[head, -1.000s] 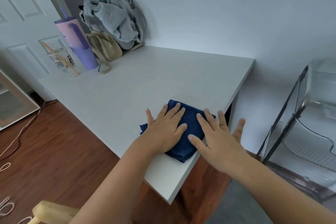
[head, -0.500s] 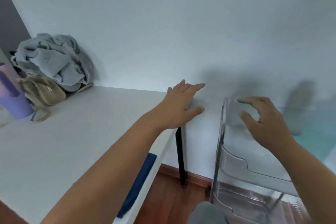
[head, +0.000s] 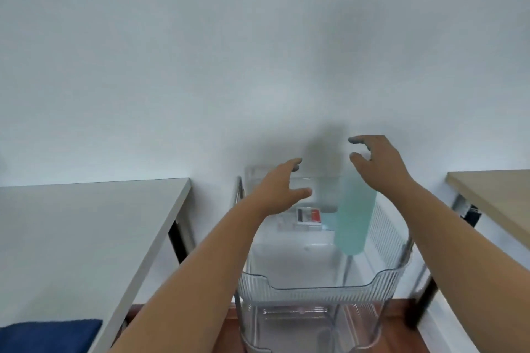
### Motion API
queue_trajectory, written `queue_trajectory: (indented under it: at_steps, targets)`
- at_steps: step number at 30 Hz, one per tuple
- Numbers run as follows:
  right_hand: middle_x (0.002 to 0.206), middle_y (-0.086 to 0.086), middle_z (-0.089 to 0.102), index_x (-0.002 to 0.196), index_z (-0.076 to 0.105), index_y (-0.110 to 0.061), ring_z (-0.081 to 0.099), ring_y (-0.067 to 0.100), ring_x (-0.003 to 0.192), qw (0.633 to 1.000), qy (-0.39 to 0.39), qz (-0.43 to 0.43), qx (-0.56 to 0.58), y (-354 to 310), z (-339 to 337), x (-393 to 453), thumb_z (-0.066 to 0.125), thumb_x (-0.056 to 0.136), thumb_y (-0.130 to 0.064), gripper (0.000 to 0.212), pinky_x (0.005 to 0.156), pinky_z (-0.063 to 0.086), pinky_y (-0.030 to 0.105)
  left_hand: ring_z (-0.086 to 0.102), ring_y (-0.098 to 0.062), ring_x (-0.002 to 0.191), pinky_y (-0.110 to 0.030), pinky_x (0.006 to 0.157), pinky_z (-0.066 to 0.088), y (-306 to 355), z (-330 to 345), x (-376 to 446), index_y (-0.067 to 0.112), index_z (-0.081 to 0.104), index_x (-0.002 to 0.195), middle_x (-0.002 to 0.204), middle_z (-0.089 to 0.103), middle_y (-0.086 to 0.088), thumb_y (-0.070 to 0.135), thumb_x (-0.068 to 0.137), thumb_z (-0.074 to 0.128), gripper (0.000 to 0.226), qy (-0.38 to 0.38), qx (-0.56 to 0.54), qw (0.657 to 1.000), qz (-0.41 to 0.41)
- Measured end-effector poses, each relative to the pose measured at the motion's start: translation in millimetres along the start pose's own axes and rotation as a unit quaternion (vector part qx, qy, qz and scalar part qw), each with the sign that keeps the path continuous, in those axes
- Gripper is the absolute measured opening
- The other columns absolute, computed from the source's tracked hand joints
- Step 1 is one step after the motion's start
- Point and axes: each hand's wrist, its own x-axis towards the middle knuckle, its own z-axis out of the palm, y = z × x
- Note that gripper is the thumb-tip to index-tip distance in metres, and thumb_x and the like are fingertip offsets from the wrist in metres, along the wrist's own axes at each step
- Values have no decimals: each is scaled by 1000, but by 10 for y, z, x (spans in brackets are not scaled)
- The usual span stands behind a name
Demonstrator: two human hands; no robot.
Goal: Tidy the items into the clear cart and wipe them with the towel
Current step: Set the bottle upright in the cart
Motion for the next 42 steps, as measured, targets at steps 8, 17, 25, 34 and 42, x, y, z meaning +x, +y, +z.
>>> queue_trajectory:
  at_steps: [8, 17, 25, 34, 42]
  targets:
    - [118, 2, 61, 120, 62, -28, 57, 16, 95, 999, -33, 32, 14, 324, -33, 73, 62, 89, -30, 31, 85, 40, 25, 45, -15, 133, -32, 104, 40, 113, 787, 484, 32, 32, 151, 148, 46, 8, 42, 74, 82, 93, -54, -94, 994, -31]
    - [93, -9, 63, 111, 63, -32, 60, 14, 84, 997, -50, 24, 53, 302, 11, 37, 73, 79, -26, 34, 74, 47, 23, 59, -12, 103, -28, 78, 53, 252, 1126, 617, 37, 41, 128, 112, 58, 14, 48, 57, 86, 84, -9, -173, 982, -69]
    - [100, 1, 62, 128, 48, -36, 58, 18, 88, 993, -85, -18, 82, -4, 191, 13, 73, 80, -30, 55, 81, 47, 29, 62, -6, 92, -30, 74, 58, 135, 698, 362, 31, 43, 119, 103, 61, 12, 53, 52, 82, 81, 3, -97, 992, -81]
    - [95, 11, 66, 126, 45, -33, 61, 22, 85, 974, -159, -65, 147, -639, 673, 175, 74, 78, -31, 55, 78, 50, 30, 52, -3, 83, -23, 56, 42, -196, -20, 105, 26, 40, 120, 97, 55, 10, 41, 61, 85, 76, 77, 9, 980, -183]
    - [117, 7, 59, 135, 39, -28, 59, 22, 102, 962, -218, -48, 157, -945, 1067, 397, 72, 81, -24, 64, 93, 49, 37, 55, -22, 97, -34, 73, 47, -469, -47, 193, 13, 38, 130, 119, 56, -5, 28, 70, 85, 77, 194, -18, 961, -198]
